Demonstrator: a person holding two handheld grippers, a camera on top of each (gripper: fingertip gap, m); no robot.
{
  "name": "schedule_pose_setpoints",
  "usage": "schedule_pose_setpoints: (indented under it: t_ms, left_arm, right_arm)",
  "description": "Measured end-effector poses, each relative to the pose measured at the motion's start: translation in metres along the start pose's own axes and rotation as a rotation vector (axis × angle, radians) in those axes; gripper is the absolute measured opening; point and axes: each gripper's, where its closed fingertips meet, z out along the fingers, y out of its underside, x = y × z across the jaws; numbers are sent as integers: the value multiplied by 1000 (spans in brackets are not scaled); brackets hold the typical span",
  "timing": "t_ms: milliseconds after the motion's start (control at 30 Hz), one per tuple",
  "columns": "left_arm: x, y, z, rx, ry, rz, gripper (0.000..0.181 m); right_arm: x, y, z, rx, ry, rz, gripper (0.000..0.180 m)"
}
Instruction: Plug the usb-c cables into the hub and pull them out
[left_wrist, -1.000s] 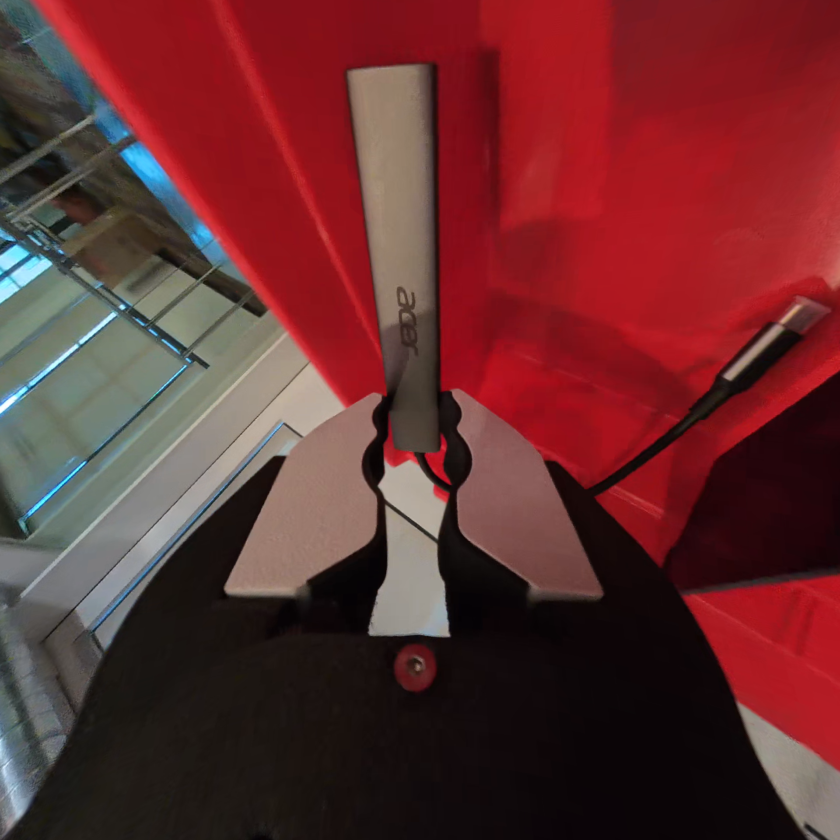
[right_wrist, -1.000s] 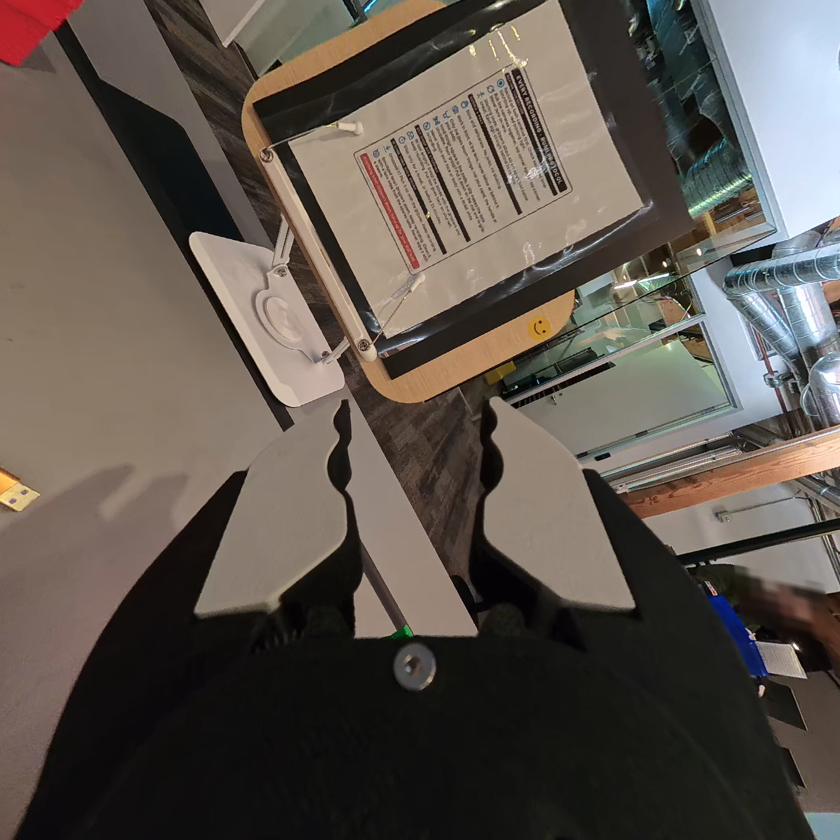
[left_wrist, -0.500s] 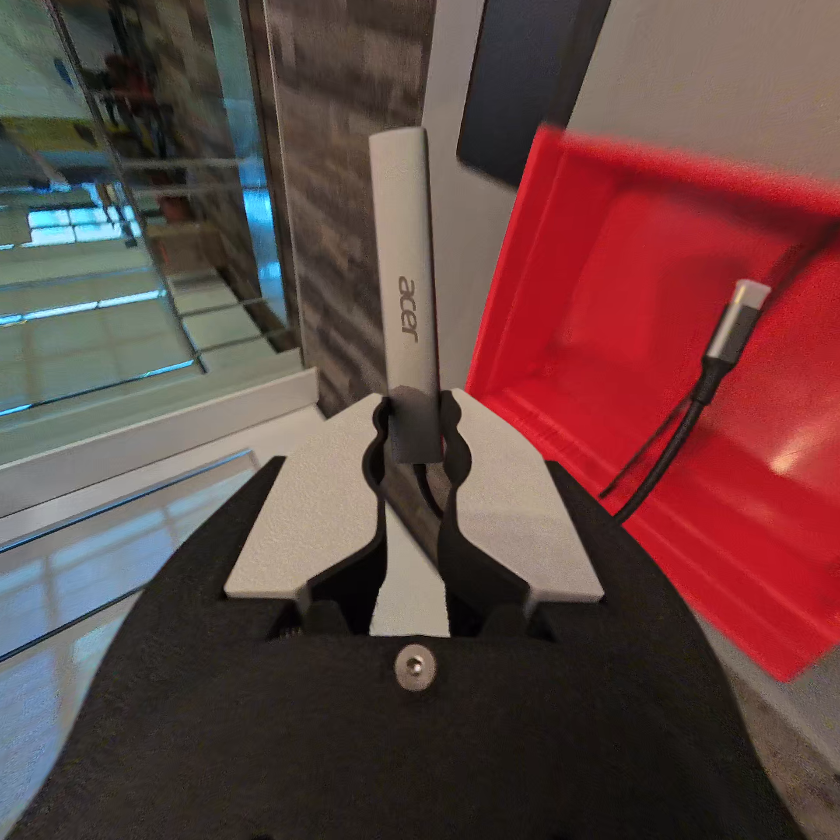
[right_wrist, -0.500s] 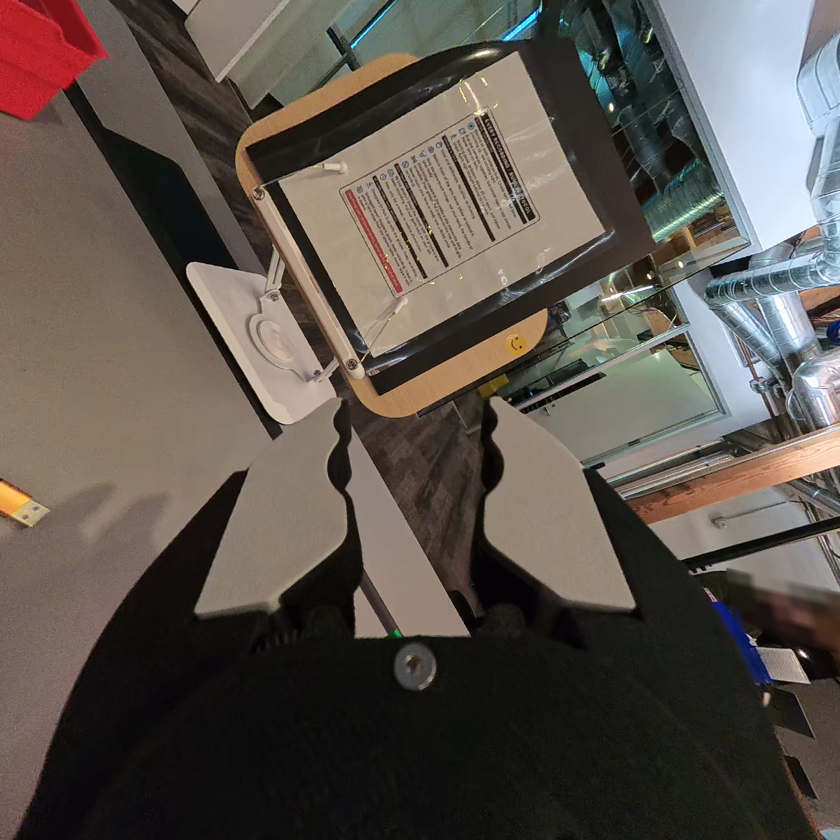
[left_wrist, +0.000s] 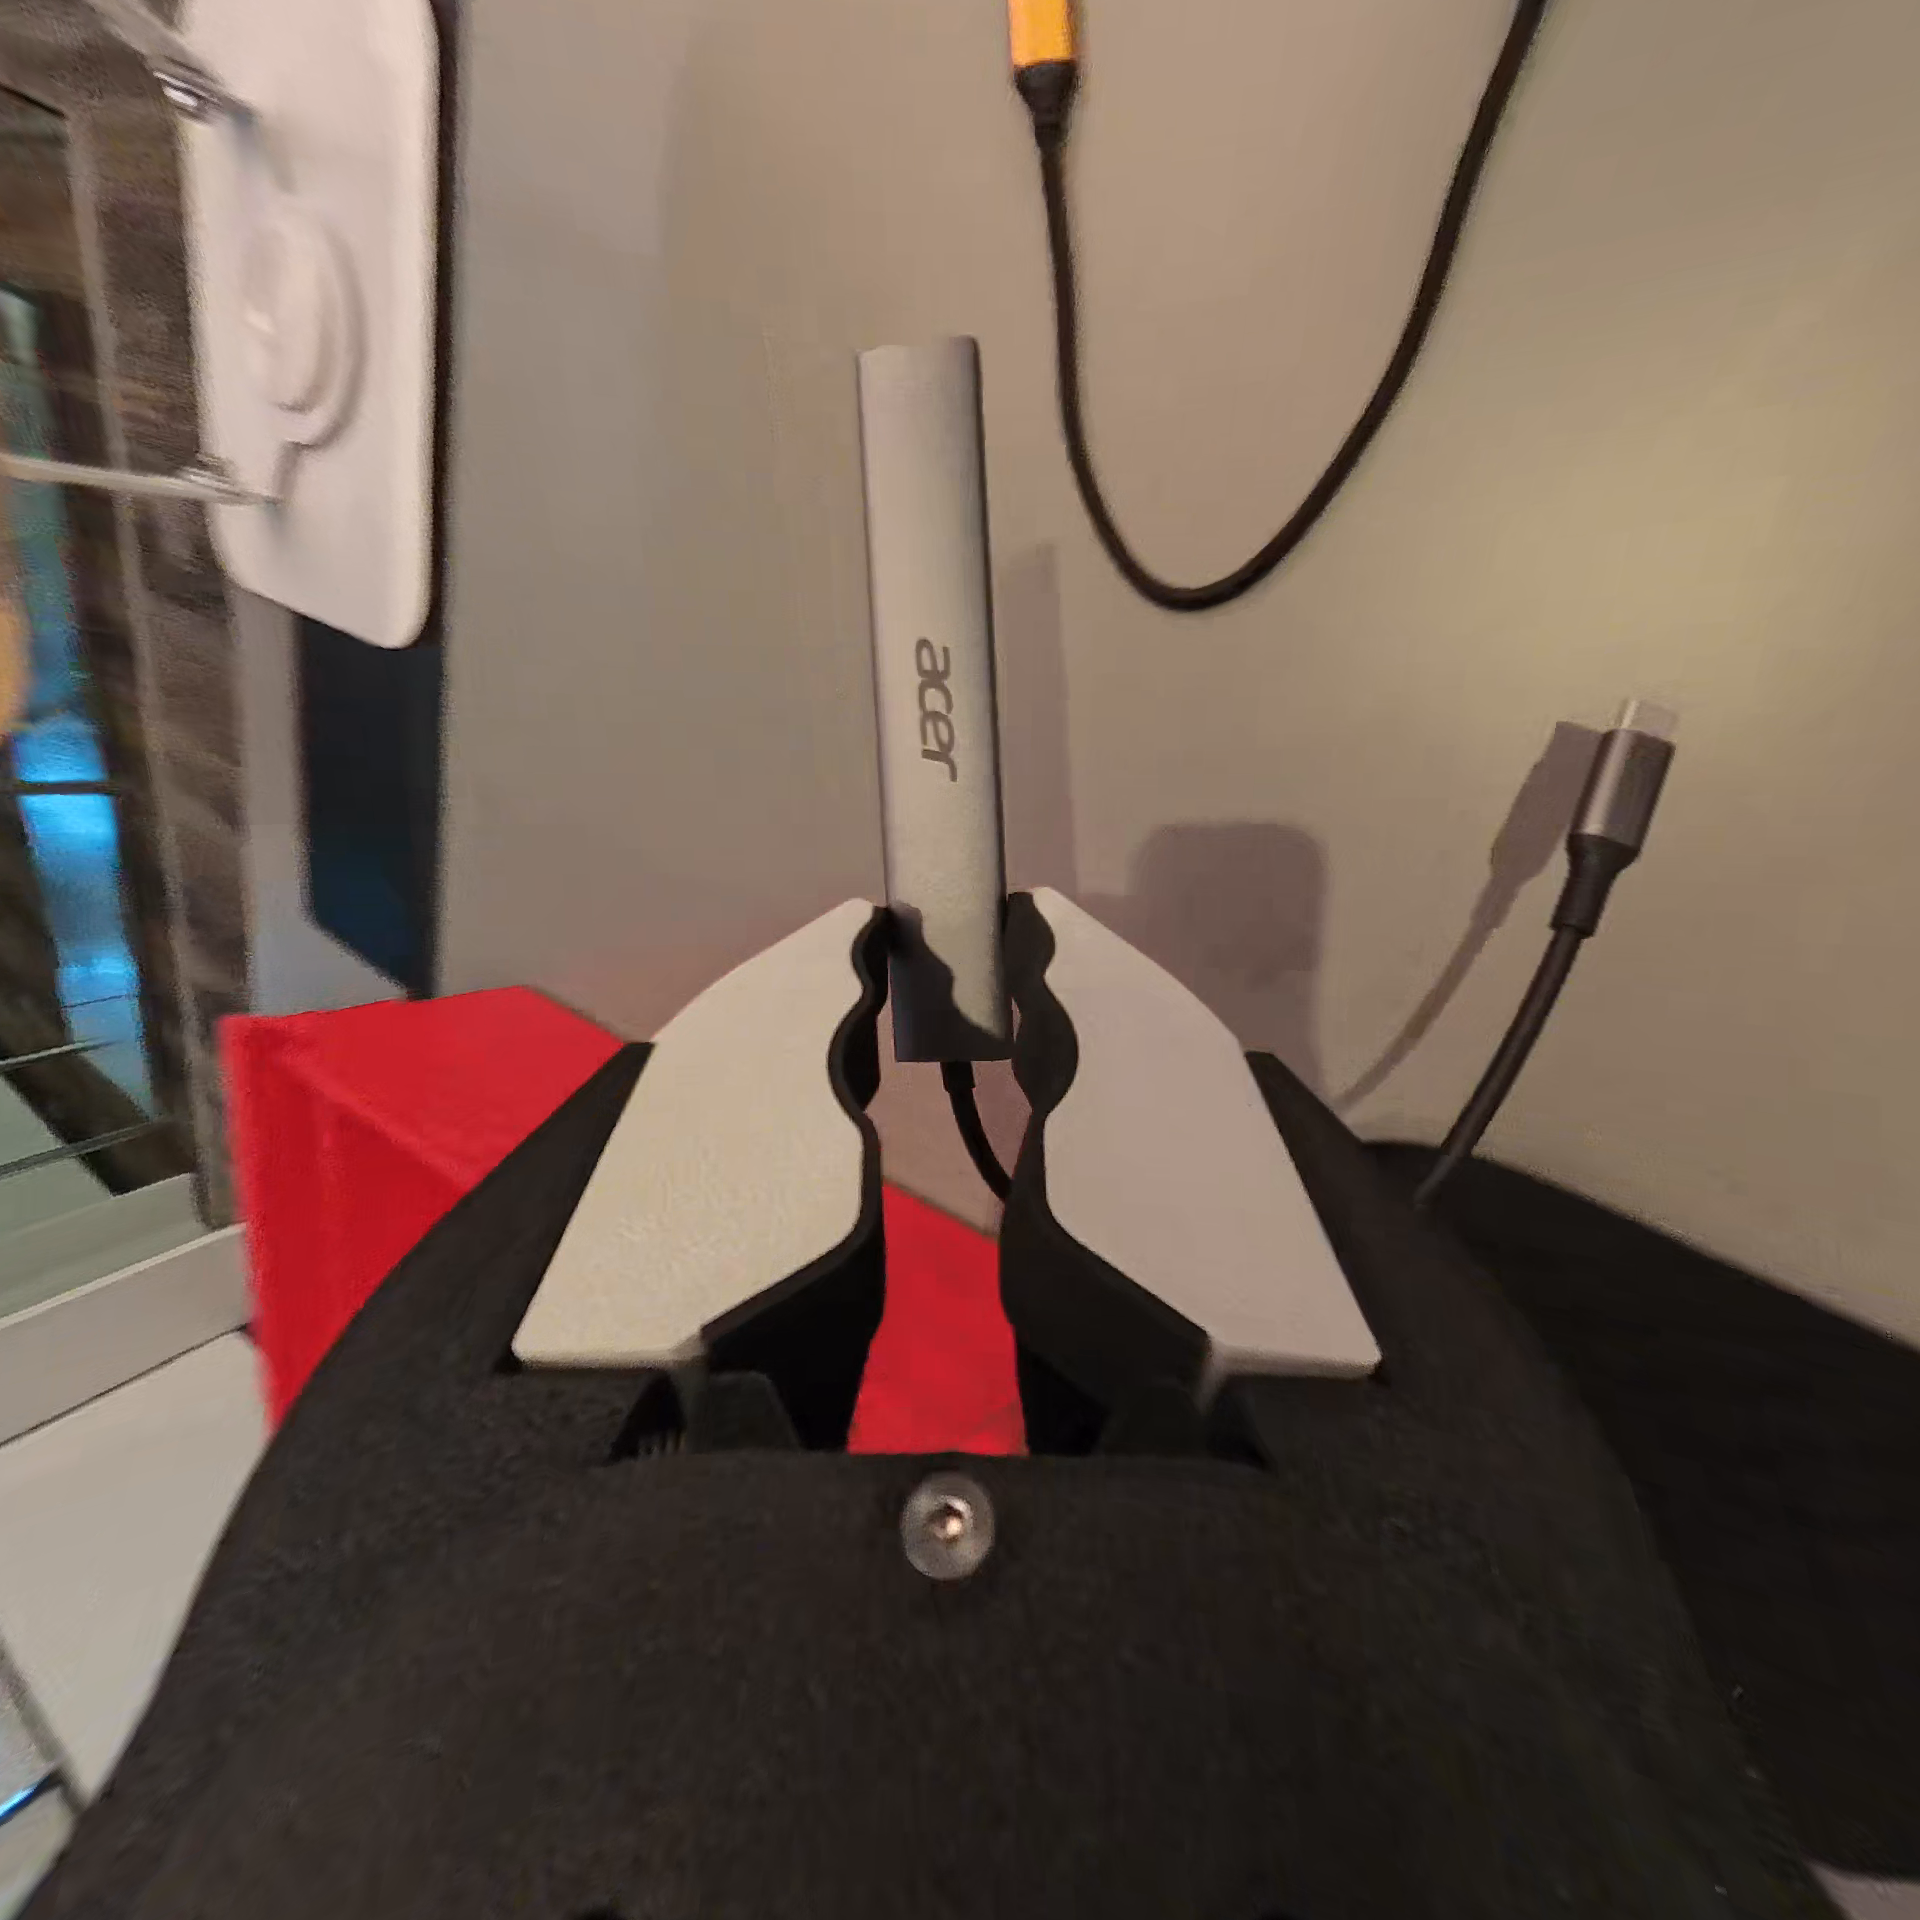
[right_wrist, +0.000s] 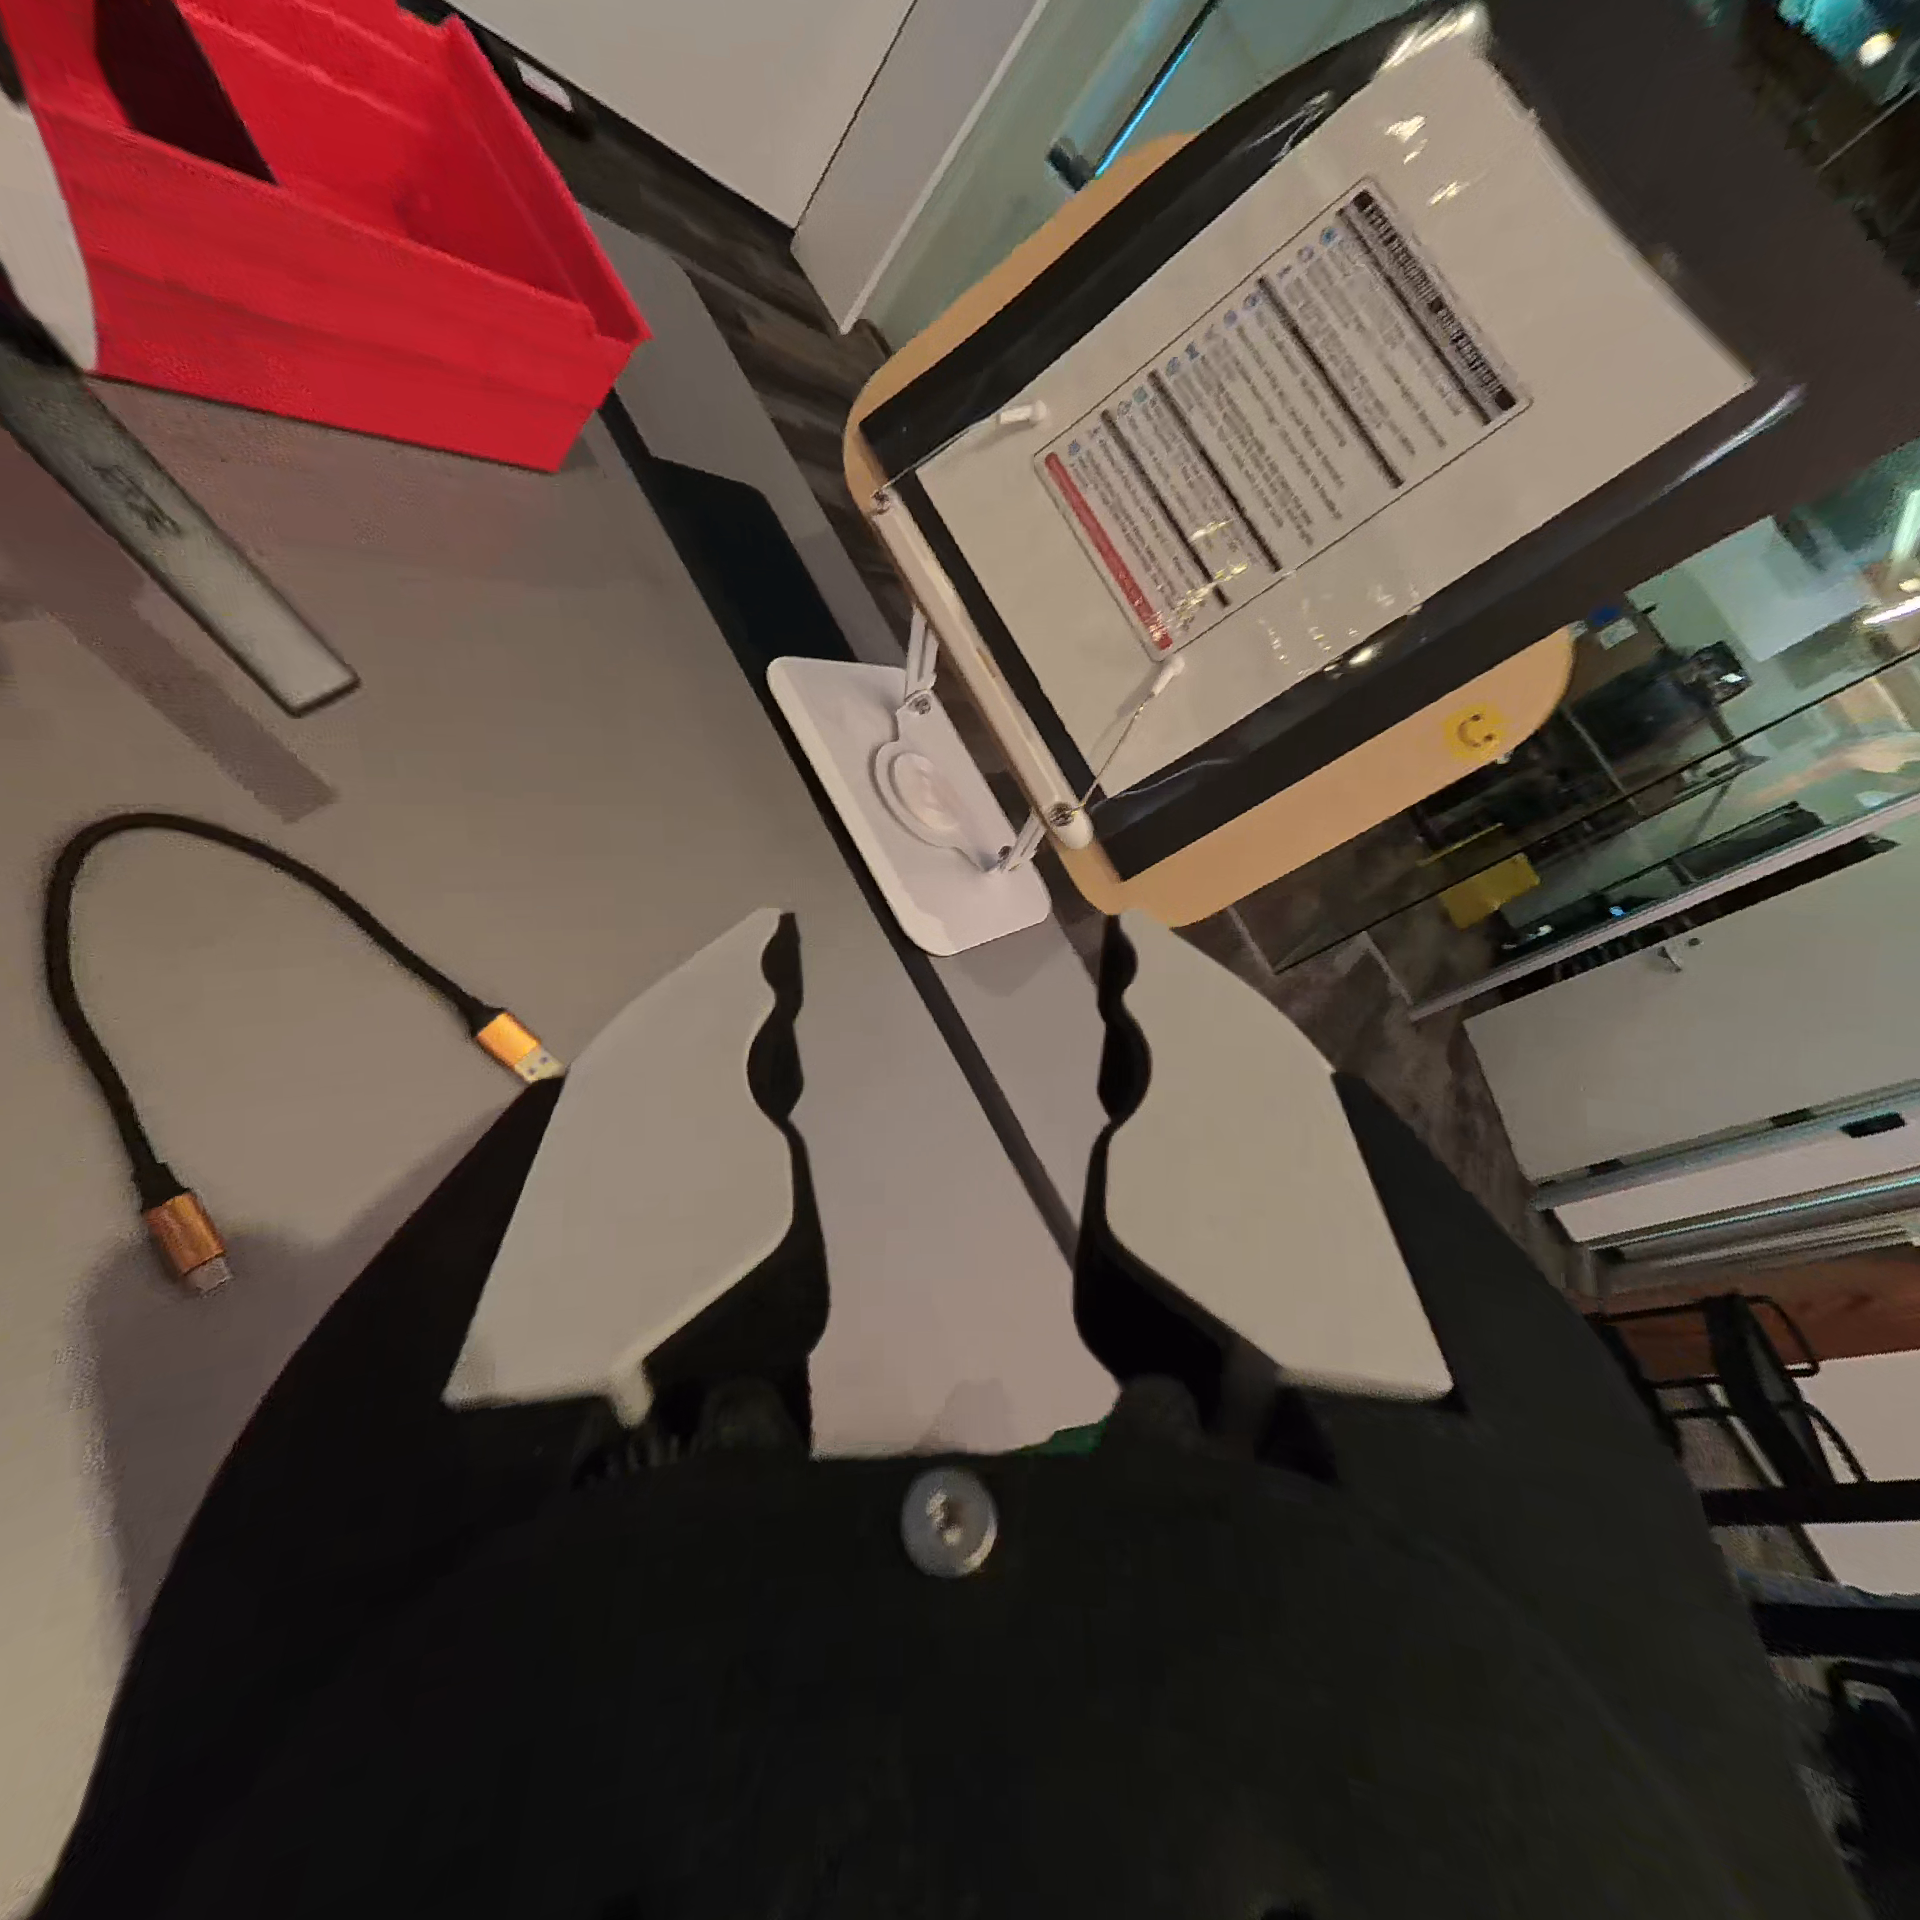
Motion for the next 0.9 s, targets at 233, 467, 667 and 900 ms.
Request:
schedule_pose_setpoints:
  t_ms: [233,467,667,900]
  left_arm:
    - [31,7,54,-4,202,-201,21]
    - [38,22,75,-51,258,-262,21]
    - [40,23,82,-30,250,-283,21]
    - [27,0,78,42,235,-370,33]
  right_arm:
    - [-49,18,36,-41,-235,36,56]
    - [-99,22,65,-40,-441,48,55]
    - [-127,39,81,-91,-550,71,53]
    - [-101,37,70,-77,-471,82,53]
